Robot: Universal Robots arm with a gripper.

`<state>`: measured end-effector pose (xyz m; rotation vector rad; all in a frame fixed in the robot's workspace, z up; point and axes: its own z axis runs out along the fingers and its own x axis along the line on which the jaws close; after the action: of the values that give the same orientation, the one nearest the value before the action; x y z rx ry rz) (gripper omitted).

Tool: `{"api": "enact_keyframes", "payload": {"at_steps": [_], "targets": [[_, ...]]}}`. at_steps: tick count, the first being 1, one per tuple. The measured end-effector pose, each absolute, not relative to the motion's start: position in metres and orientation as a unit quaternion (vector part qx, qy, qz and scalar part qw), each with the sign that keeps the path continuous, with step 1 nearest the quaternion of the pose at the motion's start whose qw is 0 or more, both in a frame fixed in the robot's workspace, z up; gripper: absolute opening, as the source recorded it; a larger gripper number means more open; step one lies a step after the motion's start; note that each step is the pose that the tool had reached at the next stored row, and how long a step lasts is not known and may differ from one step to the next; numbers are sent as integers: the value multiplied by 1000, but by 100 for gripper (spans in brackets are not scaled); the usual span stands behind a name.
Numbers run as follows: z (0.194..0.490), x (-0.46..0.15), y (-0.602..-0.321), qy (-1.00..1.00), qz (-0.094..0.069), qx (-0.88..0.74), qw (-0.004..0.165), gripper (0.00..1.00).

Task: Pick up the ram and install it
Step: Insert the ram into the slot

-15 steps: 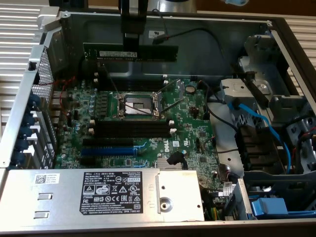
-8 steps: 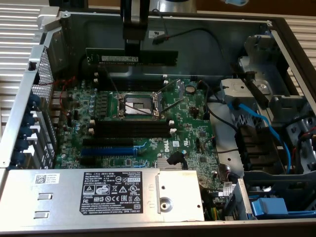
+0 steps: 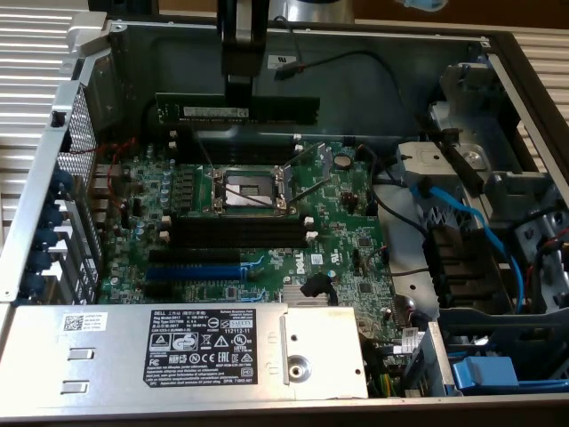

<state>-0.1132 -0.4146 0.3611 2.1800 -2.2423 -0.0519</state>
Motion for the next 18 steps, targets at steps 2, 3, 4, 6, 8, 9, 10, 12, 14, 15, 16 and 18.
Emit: {"api": "enact_keyframes", "payload": {"at_steps": [2,3,4,6,8,9,10,12,14,15,16,18], "targets": [[358,-113,-415,-717,-17,697,7,12],[356,-113,-415,-717,-17,697,7,12],[354,-113,-415,-717,-17,697,7,12],[350,-113,-415,-717,-16,697,7,12],[347,-113,-415,-717,-16,697,7,12],[345,-113,-415,-717,-16,697,7,12],[343,-113,-416,-717,-16,697,7,12],[339,-113,-421,-717,-16,697,7,12],[336,-113,-426,-717,-17,697,7,12],[334,-112,-426,-717,-17,696,7,12],[332,-110,-426,-717,-17,696,7,12],[329,-107,-426,-717,-17,696,7,12]]}}
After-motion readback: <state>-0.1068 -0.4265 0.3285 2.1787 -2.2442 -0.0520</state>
